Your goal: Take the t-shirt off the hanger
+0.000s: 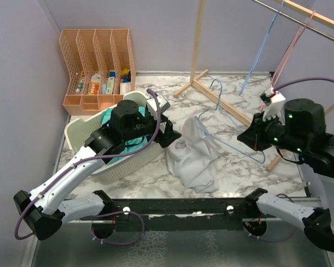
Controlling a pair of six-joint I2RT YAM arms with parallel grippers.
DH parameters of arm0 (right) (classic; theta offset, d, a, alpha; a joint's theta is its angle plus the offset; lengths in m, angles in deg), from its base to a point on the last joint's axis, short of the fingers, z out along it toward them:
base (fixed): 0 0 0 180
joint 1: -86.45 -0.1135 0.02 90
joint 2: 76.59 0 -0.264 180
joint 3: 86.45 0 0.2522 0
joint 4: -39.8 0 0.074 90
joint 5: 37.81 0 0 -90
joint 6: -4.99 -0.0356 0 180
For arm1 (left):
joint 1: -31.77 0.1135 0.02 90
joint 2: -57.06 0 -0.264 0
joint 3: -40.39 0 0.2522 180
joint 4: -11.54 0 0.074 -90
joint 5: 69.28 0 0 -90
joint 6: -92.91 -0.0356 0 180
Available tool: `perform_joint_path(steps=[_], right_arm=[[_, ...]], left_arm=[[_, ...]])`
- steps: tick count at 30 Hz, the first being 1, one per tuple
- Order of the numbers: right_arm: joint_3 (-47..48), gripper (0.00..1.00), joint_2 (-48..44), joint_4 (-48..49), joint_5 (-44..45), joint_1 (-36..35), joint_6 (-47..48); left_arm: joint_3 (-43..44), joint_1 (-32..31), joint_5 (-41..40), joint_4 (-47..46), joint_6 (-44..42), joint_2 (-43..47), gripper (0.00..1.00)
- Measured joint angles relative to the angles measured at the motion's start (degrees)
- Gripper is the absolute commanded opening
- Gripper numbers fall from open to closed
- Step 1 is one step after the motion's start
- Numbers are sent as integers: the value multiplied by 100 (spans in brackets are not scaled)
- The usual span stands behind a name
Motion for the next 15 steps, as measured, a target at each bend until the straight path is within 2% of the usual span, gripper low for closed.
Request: perform_joint_path(steps=[3,9,15], right_arm=[[678,1,37,72,107,0,-35],[1071,1,151,367,538,0,-120],[1751,1,1132,638,614,2,-63]], left_arm=[[-133,0,0,11,4,0,85],[-426,0,0,-31,24,2,85],[-713,0,-2,-83,68,50,85]])
